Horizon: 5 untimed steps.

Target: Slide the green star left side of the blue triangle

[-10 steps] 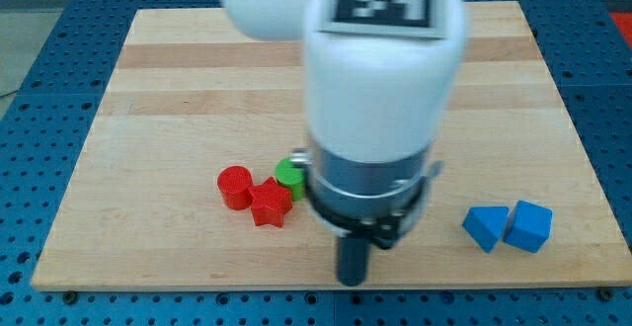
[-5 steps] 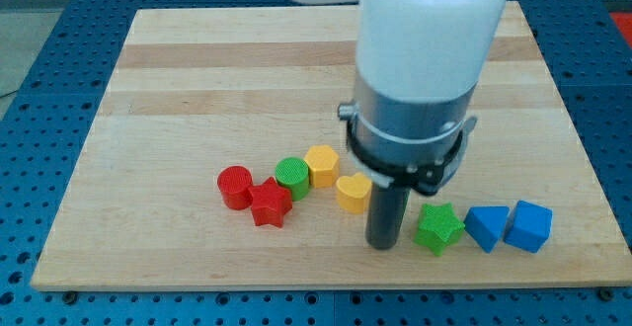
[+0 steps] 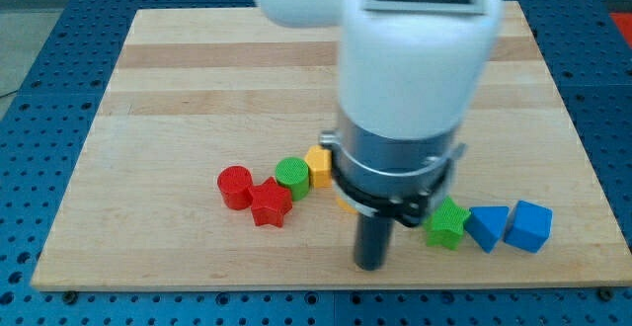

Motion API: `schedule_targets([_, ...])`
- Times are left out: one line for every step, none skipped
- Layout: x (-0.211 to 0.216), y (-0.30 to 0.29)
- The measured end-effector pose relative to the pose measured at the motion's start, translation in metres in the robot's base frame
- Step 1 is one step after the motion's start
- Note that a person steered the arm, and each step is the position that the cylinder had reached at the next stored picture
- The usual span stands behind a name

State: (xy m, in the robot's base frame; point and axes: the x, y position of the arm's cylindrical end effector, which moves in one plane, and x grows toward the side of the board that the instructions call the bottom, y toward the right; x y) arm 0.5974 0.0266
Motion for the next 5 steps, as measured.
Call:
schedule_targets([-0.026,-0.003])
schedule_targets([-0.033,0.014])
schedule_targets([-0.033,0.044])
schedule_targets([-0.033,0.061])
schedule_targets([-0.033,0.065])
